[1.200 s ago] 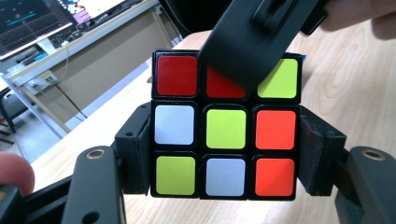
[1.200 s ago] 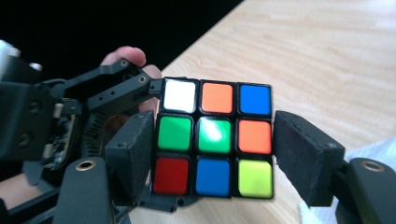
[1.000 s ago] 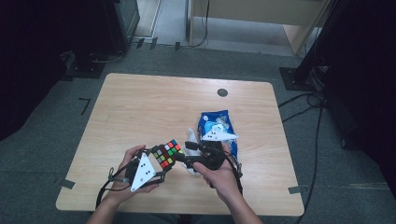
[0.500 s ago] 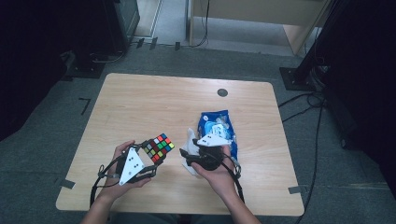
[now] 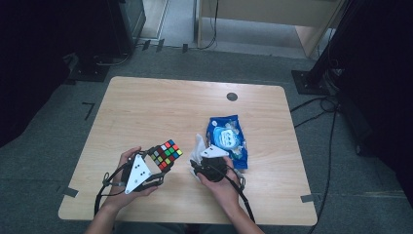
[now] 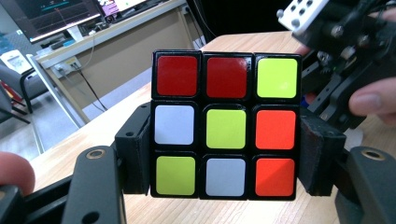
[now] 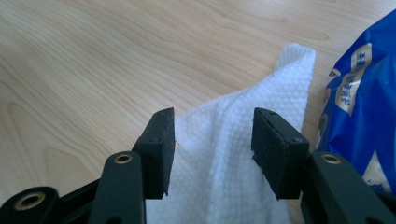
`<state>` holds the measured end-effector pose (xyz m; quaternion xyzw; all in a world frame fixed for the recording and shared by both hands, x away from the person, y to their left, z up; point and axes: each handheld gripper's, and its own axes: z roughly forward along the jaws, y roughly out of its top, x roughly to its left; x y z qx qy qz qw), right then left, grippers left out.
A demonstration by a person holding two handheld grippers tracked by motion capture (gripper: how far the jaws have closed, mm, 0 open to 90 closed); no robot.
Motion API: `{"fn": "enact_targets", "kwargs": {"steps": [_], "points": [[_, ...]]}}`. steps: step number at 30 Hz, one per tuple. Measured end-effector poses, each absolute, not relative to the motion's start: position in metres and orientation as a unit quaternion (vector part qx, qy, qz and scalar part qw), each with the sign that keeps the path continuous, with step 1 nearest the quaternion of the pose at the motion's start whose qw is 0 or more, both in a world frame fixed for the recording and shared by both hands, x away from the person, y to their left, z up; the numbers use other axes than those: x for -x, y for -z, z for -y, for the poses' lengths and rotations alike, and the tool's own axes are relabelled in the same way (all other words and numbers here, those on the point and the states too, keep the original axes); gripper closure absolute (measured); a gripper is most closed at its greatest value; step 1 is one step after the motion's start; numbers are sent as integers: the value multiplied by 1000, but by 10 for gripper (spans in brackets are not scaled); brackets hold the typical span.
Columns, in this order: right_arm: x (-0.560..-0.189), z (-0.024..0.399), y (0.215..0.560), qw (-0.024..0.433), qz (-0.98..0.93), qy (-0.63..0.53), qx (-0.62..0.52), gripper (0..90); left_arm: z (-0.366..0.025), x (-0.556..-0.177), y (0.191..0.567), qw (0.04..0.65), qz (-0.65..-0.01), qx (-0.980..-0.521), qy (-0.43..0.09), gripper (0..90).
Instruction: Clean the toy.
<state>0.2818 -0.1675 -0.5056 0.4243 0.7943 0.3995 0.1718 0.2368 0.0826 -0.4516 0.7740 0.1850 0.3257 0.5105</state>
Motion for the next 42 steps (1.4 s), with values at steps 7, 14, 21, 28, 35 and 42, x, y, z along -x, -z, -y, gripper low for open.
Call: {"fn": "enact_targets", "kwargs": {"steps": [7, 14, 21, 28, 35, 42], "points": [[-283, 163, 516, 182, -804, -377, -422, 522, -82, -237, 451, 512, -185, -774, -323, 343], [-283, 164, 519, 180, -803, -374, -427, 631, -83, -237, 452, 513, -187, -775, -319, 343], [-281, 167, 518, 181, -805, -373, -424, 801, -81, -237, 452, 514, -187, -776, -315, 343], [-275, 166, 509, 157, -810, -379, -419, 881, -80, -237, 454, 512, -186, -778, -314, 343], [-264, 172, 469, 171, -782, -437, -410, 886, -81, -238, 454, 513, -189, -778, -311, 342], [-244, 180, 418, 187, -746, -518, -375, 886, -77, -238, 457, 514, -185, -781, -303, 343]]}}
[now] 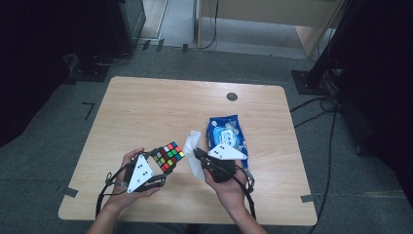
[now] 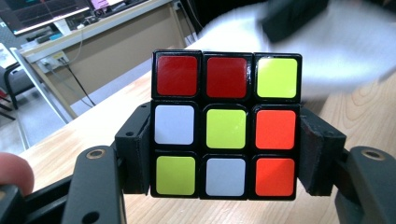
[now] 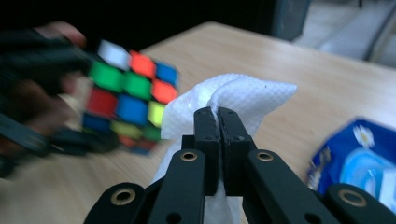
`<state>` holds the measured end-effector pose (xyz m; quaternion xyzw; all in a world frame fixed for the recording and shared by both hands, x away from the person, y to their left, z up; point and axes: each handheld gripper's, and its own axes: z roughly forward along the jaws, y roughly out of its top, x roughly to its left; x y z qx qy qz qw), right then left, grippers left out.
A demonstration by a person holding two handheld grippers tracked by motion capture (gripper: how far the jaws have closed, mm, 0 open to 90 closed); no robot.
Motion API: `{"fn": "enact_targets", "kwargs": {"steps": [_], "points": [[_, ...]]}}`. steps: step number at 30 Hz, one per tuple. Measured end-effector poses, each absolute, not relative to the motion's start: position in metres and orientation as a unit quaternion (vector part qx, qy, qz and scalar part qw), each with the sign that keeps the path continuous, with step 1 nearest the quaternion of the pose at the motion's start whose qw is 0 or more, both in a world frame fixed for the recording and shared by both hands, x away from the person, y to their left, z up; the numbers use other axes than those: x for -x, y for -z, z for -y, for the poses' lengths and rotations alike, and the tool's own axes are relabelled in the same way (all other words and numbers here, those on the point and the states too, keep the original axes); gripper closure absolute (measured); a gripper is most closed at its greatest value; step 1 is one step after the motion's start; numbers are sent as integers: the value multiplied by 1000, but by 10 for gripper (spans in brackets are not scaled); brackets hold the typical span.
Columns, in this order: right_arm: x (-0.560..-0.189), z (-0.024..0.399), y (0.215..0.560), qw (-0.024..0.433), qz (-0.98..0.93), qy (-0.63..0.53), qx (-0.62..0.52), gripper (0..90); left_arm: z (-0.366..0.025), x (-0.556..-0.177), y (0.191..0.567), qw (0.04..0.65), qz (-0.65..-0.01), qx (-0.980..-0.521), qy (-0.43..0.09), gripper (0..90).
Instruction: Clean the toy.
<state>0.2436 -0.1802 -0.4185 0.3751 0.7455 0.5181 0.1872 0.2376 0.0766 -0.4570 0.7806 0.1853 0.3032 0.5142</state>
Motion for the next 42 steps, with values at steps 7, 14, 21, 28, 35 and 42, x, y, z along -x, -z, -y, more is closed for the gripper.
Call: {"fn": "enact_targets", "kwargs": {"steps": [7, 14, 21, 28, 35, 42], "points": [[-220, 172, 391, 182, -727, -579, -321, 886, -64, -232, 459, 530, -176, -782, -276, 343], [-211, 159, 393, 180, -732, -589, -291, 886, -57, -226, 455, 550, -168, -777, -255, 343], [-216, 158, 401, 181, -731, -586, -297, 884, -57, -224, 451, 561, -166, -772, -247, 343], [-226, 165, 409, 186, -729, -576, -321, 882, -58, -224, 450, 561, -166, -772, -247, 343], [-244, 176, 428, 193, -735, -539, -364, 881, -60, -223, 447, 567, -166, -768, -249, 343], [-252, 185, 436, 186, -731, -528, -391, 881, -69, -230, 449, 561, -181, -768, -251, 343]]}}
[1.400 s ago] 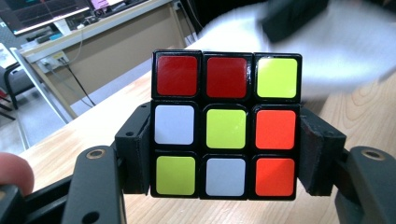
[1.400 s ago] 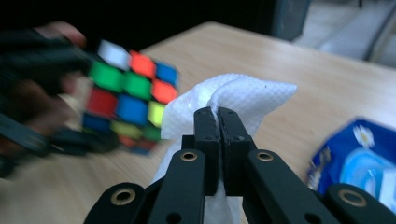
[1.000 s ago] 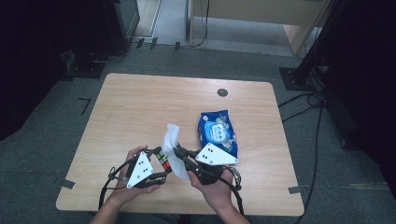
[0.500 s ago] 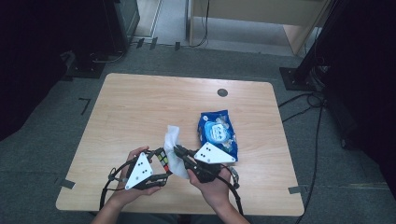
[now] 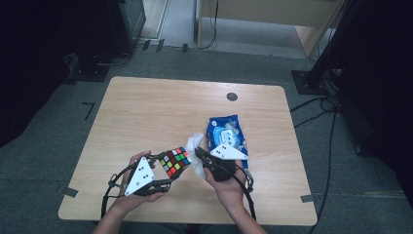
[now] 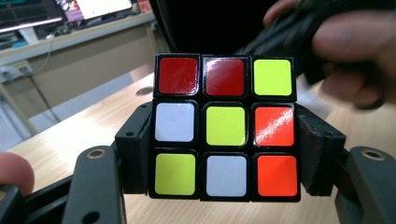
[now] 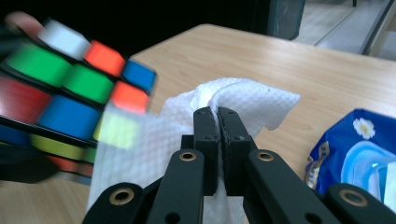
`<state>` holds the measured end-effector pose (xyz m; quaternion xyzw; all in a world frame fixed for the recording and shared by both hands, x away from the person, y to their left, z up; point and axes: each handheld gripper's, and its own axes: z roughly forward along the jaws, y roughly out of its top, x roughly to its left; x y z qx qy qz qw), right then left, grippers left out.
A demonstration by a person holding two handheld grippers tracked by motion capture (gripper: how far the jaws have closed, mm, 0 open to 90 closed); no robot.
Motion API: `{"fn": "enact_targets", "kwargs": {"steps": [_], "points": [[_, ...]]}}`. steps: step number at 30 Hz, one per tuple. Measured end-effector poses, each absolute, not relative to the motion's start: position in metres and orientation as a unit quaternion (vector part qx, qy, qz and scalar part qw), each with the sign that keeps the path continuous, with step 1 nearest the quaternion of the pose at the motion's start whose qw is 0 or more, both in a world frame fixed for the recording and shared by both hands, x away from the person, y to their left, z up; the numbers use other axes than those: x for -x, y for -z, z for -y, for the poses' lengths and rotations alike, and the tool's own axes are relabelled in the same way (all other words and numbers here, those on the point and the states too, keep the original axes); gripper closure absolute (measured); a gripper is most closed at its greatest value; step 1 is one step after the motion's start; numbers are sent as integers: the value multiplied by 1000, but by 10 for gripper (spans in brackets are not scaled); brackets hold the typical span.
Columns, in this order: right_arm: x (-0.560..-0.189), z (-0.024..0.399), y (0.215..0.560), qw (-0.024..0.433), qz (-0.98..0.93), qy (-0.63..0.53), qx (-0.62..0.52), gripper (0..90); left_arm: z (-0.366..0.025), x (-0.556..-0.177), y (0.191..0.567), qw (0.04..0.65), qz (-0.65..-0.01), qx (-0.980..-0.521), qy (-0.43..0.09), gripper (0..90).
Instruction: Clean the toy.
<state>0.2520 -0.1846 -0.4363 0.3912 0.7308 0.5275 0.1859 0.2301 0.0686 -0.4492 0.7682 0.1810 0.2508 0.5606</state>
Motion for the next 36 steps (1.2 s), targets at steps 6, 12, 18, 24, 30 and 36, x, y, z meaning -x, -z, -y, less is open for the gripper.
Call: {"fn": "enact_targets", "kwargs": {"steps": [6, 12, 18, 24, 30, 36], "points": [[-231, 179, 406, 192, -715, -573, -352, 881, -66, -236, 459, 548, -196, -775, -244, 343], [-212, 161, 395, 192, -722, -593, -300, 881, -58, -230, 456, 552, -182, -777, -242, 343], [-214, 156, 406, 181, -727, -588, -305, 879, -57, -226, 452, 552, -170, -779, -244, 344], [-218, 159, 410, 195, -723, -584, -315, 879, -58, -225, 449, 557, -167, -776, -244, 344], [-223, 163, 416, 196, -721, -579, -325, 878, -58, -224, 448, 555, -167, -777, -246, 344], [-235, 170, 428, 193, -727, -555, -356, 876, -58, -223, 446, 559, -162, -775, -246, 344]]}}
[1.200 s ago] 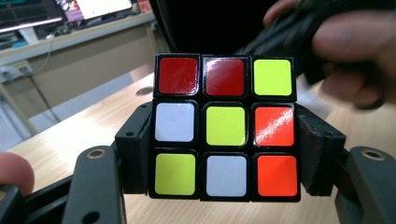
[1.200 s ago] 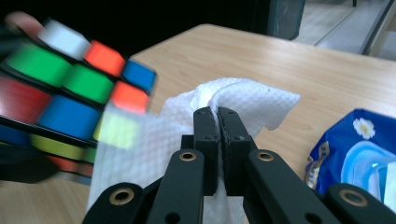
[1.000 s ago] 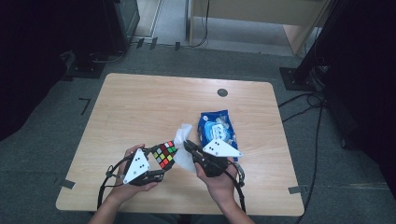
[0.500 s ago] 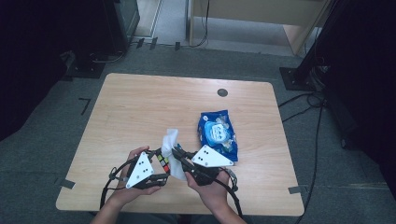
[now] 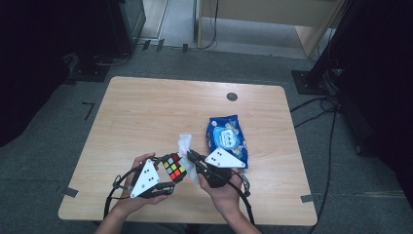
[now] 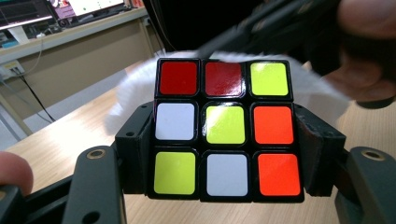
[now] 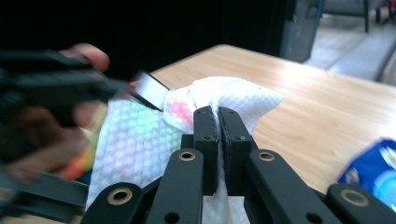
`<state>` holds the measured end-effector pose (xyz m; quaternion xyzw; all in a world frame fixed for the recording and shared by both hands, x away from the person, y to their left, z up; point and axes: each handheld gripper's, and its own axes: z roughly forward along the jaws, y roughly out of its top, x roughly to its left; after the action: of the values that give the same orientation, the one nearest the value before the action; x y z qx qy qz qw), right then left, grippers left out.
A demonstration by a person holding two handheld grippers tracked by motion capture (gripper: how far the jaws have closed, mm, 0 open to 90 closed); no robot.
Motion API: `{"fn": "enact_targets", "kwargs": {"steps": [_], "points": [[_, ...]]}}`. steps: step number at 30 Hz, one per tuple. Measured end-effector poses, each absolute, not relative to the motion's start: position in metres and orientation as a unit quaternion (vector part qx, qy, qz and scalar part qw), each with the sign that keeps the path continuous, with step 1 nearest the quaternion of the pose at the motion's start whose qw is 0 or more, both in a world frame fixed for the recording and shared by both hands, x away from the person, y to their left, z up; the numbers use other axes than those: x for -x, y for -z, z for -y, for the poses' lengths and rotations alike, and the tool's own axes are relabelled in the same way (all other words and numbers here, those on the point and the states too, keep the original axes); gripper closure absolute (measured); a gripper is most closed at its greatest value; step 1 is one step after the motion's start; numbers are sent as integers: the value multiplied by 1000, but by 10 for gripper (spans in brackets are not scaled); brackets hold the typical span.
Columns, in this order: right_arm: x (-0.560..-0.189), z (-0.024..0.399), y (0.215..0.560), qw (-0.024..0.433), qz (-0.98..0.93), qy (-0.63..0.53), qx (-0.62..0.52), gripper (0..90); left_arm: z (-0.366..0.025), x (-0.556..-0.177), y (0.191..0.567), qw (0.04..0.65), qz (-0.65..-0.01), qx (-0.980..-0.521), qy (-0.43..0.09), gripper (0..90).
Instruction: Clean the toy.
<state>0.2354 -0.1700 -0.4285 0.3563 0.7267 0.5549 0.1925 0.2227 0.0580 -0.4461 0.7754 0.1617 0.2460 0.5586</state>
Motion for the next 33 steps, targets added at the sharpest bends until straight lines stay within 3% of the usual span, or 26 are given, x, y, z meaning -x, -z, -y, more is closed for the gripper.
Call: {"fn": "enact_targets", "kwargs": {"steps": [8, 17, 20, 21, 22, 24, 27, 29, 33], "points": [[-254, 172, 463, 185, -756, -492, -390, 875, -67, -224, 440, 573, -167, -762, -251, 344], [-258, 186, 460, 193, -744, -495, -405, 857, -77, -230, 441, 573, -185, -756, -257, 344], [-257, 189, 454, 194, -729, -516, -407, 706, -79, -232, 442, 571, -192, -754, -261, 344], [-257, 189, 454, 194, -729, -516, -407, 706, -79, -232, 442, 571, -192, -754, -261, 343], [-254, 191, 448, 191, -713, -540, -404, 593, -79, -233, 443, 570, -194, -754, -262, 344], [-250, 189, 441, 184, -703, -558, -402, 503, -79, -234, 445, 569, -200, -754, -262, 344], [-248, 188, 434, 156, -690, -581, -402, 444, -79, -235, 447, 567, -204, -753, -263, 344], [-246, 185, 427, 99, -671, -609, -411, 366, -75, -235, 450, 561, -209, -755, -268, 344], [-244, 178, 426, 52, -662, -616, -425, 224, -72, -234, 451, 560, -210, -753, -273, 343]]}}
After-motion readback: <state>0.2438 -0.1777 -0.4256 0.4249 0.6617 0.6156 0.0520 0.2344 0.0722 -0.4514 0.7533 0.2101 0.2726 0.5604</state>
